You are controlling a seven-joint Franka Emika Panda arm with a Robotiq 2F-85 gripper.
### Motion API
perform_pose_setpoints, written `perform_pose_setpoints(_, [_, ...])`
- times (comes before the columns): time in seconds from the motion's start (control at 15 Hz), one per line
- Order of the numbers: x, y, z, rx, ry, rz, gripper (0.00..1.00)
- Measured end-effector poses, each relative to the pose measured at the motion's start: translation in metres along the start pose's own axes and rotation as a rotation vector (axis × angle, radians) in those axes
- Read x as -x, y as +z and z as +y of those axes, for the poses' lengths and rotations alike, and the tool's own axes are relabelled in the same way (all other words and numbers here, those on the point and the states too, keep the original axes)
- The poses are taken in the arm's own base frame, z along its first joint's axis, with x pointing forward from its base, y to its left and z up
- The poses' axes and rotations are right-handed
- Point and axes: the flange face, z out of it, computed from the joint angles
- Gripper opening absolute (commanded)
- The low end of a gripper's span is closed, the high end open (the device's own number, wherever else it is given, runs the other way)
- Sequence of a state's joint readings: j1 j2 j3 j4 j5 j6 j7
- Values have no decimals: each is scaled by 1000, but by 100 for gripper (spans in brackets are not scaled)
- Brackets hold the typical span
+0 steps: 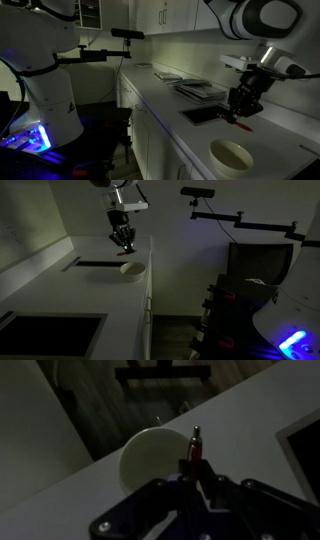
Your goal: Remove the pen from the bowl and put it on the counter
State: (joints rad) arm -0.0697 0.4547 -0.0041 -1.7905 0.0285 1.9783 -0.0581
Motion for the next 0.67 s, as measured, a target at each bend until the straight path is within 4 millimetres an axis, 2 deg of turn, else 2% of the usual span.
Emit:
perform_pose_setpoints(0.13, [6,-7,-30,4,-93,47,4])
perform_pose_setpoints(0.33, [18,-1,-83,26,-219,107,4])
perform_pose_setpoints(0.47, [25,11,-110,43,-263,150,4])
perform_pose_setpoints(0.67, [33,35,-133,84,-253,202,4])
